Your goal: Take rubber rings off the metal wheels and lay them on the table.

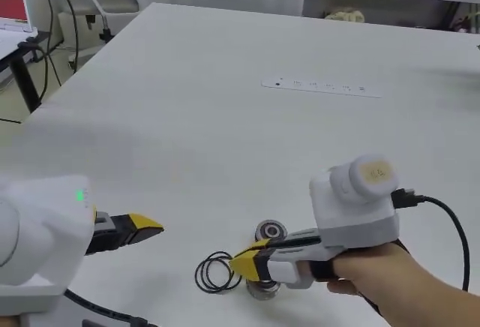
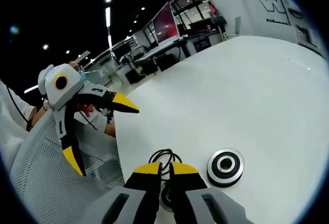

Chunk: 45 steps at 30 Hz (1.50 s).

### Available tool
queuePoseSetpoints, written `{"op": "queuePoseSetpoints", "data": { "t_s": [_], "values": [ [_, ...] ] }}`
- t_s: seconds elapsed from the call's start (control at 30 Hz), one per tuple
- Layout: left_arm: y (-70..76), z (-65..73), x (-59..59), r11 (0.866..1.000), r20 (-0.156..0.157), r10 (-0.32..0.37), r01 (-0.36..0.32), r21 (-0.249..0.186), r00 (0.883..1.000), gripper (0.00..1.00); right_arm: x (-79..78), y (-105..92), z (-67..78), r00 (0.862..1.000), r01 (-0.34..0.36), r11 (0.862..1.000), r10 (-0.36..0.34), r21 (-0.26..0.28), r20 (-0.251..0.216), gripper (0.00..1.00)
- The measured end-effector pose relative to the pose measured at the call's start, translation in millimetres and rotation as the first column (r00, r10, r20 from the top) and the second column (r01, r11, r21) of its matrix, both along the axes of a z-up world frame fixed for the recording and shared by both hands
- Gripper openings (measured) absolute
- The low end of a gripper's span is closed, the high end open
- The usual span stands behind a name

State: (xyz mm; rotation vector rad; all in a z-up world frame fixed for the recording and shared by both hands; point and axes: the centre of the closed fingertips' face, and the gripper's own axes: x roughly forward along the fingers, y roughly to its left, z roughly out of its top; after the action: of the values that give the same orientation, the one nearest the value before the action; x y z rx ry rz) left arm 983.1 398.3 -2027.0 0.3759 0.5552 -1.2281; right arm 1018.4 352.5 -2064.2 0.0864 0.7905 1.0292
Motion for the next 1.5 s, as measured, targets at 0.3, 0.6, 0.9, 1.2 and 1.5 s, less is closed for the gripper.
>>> {"op": "queuePoseSetpoints", "data": {
  "t_s": [0.3,0.6,0.9,1.2,1.5],
  "values": [
    [0.3,0.8,0.6,1.0,-0.004,0.008,-0.008,-0.006,1.0,0.8,-0.9,-3.2,-1.2,0.997,-0.05,0.996,0.053,-0.069,0.052,0.06],
    [0.0,1.3,0.4,1.0,0.0,0.006,-0.006,-0.007,1.0,0.8,11.6,-13.5,10.8,0.996,-0.012,0.999,0.017,-0.053,0.084,0.07],
    [-3.4,5.5,-0.1,1.0,0.01,-0.008,0.008,-0.023,1.0,0.8,31.9,-32.1,27.6,0.991,0.079,0.997,-0.078,-0.001,0.108,0.08],
    [-4.4,15.5,7.4,0.999,0.05,-0.038,0.038,-0.008,0.998,0.82,44.1,-48.4,33.9,0.983,0.147,0.989,-0.149,0.022,0.107,0.09],
    [-21.1,65.2,26.4,0.992,0.13,-0.094,0.104,-0.071,0.987,0.89,52.4,-63.9,35.5,0.975,0.196,0.98,-0.198,0.025,0.105,0.1]
  ]
}}
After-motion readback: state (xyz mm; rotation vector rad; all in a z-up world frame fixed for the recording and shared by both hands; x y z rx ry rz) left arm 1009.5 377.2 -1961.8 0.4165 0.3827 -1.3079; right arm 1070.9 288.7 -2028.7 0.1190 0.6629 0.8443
